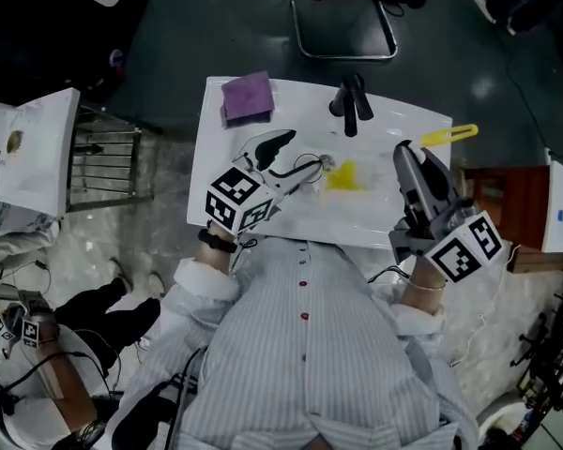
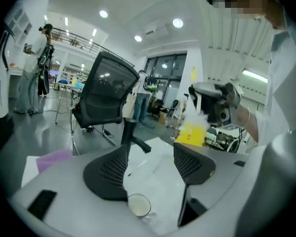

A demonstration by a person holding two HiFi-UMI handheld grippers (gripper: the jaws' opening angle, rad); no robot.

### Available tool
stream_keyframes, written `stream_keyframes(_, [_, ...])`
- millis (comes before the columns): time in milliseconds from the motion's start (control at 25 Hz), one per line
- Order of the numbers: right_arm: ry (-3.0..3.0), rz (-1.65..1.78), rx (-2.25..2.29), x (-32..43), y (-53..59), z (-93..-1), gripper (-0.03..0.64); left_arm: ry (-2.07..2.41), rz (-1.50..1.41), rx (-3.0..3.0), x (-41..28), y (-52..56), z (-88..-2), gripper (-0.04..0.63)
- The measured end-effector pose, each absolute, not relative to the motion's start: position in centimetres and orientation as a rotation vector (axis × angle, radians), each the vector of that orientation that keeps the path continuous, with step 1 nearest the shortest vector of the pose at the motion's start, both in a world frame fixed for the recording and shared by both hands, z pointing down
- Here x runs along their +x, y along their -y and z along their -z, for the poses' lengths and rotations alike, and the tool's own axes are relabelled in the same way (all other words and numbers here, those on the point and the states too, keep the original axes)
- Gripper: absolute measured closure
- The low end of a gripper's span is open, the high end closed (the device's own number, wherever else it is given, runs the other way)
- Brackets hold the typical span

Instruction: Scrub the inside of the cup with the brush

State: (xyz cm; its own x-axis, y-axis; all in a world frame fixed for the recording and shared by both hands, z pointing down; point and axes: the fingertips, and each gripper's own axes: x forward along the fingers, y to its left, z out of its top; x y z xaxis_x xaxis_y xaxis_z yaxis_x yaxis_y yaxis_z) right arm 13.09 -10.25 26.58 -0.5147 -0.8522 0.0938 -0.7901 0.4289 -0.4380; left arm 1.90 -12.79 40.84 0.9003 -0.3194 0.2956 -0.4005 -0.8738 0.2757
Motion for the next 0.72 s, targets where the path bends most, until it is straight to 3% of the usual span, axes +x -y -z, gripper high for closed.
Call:
stream_keyframes(320, [-2.566,0.573,-1.393,11.9,9.8,-24.0,0.557,0.566,0.05,2.778,1.6,12.1,-29.9,0.376])
stream_keyframes(720, [-2.611,0.555,-1.323,10.1,8.7,-23.6,0.557,0.553,0.086,2.778,1.8,9.6,-27.2,0.557])
